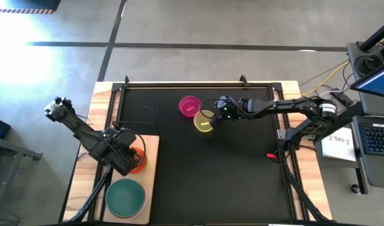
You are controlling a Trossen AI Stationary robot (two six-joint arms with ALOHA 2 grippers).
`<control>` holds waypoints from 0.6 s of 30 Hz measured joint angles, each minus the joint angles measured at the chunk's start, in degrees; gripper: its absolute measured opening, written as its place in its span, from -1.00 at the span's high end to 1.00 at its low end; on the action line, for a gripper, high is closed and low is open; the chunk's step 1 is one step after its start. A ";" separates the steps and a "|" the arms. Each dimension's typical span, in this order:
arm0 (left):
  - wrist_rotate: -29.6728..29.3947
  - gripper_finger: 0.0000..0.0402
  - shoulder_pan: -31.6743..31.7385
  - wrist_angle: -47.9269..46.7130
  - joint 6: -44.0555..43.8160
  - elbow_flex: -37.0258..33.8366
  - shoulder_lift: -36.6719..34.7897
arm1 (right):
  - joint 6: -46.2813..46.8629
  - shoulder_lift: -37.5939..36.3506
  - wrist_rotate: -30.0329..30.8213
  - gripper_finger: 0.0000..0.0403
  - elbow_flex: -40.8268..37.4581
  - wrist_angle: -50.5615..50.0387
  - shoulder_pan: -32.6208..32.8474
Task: Place and stack bowls onto a shelf
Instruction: Stack the yellow transparent bowl on top of the orange transparent bowl on the shelf
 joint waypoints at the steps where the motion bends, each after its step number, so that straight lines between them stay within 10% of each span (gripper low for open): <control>1: -1.16 0.04 0.00 -0.02 0.30 0.71 0.03 | 1.30 0.00 0.03 -0.36 -0.88 1.16 -0.43; 18: -13.70 0.04 0.02 -0.01 10.58 10.11 0.57 | 13.53 7.70 1.76 -0.27 -4.67 7.61 -2.43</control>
